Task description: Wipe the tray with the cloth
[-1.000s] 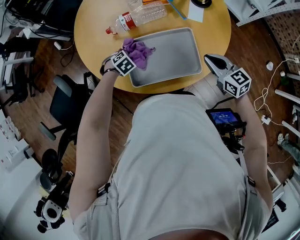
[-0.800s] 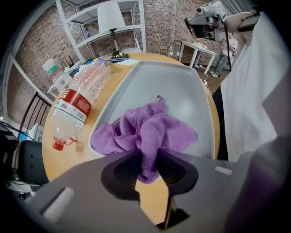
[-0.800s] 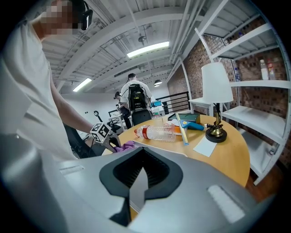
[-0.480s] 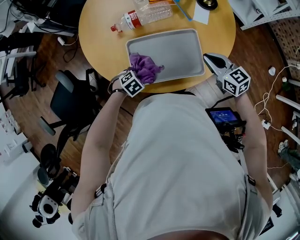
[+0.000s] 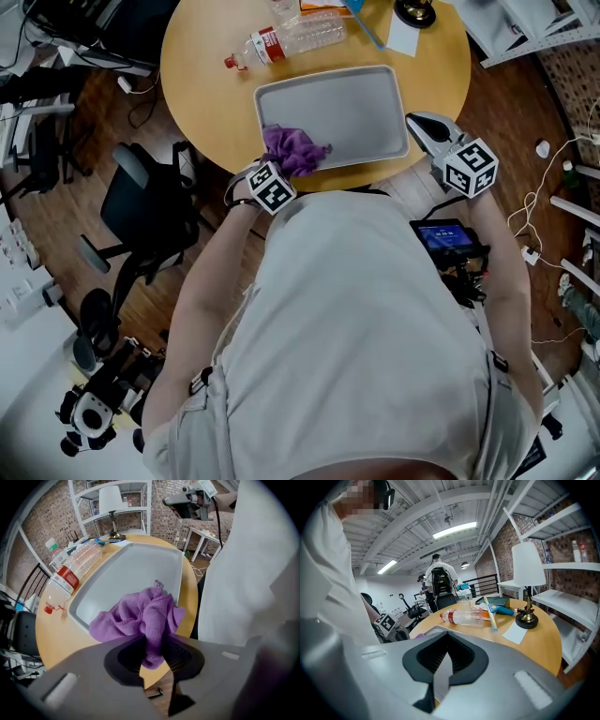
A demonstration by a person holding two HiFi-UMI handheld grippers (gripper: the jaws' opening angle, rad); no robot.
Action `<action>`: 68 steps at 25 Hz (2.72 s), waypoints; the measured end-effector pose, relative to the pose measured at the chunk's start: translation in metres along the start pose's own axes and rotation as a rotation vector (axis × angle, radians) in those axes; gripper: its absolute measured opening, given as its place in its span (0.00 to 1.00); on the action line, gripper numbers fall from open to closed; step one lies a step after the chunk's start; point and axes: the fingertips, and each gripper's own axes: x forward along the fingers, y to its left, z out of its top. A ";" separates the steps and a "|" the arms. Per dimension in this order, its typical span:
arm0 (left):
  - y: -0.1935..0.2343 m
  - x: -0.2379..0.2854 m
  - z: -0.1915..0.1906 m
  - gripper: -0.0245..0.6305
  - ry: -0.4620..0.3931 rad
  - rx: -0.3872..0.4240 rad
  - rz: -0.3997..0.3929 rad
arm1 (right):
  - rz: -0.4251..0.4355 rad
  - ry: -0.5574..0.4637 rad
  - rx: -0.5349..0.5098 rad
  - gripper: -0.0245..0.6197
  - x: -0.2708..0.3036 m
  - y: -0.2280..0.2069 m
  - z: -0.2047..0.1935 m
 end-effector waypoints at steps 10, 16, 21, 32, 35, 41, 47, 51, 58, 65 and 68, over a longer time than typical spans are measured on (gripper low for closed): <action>-0.020 0.012 0.056 0.19 -0.016 0.142 -0.034 | -0.009 -0.004 0.009 0.04 -0.003 -0.003 -0.003; -0.020 0.019 0.068 0.19 0.011 0.187 -0.039 | -0.017 -0.008 0.018 0.04 -0.006 -0.005 -0.006; 0.010 0.016 0.069 0.19 0.016 0.156 -0.014 | -0.021 -0.003 0.023 0.04 -0.007 -0.006 -0.009; 0.092 0.026 0.082 0.19 0.047 0.167 0.042 | -0.034 -0.001 0.032 0.04 -0.011 -0.009 -0.014; 0.110 0.029 0.089 0.19 0.053 0.165 0.055 | -0.041 0.000 0.039 0.04 -0.013 -0.011 -0.016; 0.146 0.030 0.095 0.19 0.086 0.199 0.112 | -0.050 0.003 0.046 0.04 -0.016 -0.013 -0.020; 0.173 0.032 0.097 0.19 0.127 0.223 0.159 | -0.053 0.008 0.043 0.04 -0.017 -0.015 -0.020; 0.172 0.035 0.098 0.19 0.129 0.217 0.164 | -0.056 0.005 0.044 0.04 -0.018 -0.017 -0.018; 0.167 0.032 0.096 0.19 0.108 0.197 0.171 | -0.054 0.008 0.040 0.04 -0.017 -0.014 -0.018; 0.165 0.032 0.098 0.19 0.095 0.188 0.168 | -0.057 0.009 0.038 0.04 -0.016 -0.015 -0.018; 0.160 0.034 0.108 0.19 0.076 0.188 0.157 | -0.060 0.008 0.043 0.04 -0.017 -0.016 -0.018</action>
